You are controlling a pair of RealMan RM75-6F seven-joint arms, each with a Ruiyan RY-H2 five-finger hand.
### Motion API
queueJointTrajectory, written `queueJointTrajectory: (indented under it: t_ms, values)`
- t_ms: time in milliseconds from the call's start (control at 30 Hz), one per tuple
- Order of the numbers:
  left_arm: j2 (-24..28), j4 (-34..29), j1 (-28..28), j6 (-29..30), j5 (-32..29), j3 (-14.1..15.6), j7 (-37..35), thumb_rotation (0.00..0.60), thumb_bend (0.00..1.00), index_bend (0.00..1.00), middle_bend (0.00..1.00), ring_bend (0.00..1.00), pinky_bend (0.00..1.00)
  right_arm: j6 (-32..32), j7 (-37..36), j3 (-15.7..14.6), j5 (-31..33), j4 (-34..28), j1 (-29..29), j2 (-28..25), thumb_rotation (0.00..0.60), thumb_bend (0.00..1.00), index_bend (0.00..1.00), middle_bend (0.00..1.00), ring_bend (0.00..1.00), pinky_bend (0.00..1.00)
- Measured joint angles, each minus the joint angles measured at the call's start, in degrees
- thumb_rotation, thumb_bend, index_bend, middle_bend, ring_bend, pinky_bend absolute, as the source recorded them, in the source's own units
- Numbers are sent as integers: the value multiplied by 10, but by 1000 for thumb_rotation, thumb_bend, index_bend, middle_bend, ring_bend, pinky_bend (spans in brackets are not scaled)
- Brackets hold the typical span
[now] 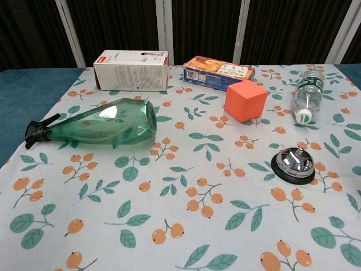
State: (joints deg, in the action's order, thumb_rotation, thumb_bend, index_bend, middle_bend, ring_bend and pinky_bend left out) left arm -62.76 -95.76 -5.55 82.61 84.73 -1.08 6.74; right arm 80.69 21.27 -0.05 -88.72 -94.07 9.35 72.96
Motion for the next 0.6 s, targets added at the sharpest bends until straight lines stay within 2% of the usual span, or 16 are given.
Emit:
queueJointTrajectory:
  t_ms: [333,400,467,600]
  values:
    - [-1,-1,0,0,-2,-1,1,600,0,0,0,0,0,-11,0,-2,-2,-2,3,3,600,350,0,0,0,0]
    - [-1,-1,0,0,-3,-1,0,600,0,0,0,0,0,-19,2,-4,-3,-4,6,5,600,438,0,0,0,0]
    - [0,-1,1,0,-4,-1,0,600,0,0,0,0,0,-28,7,-5,-5,-5,11,9,600,615,0,0,0,0]
    - [0,-2,1,0,-5,-2,-1,600,0,0,0,0,0,-49,21,-4,-7,-5,25,20,600,820,0,0,0,0]
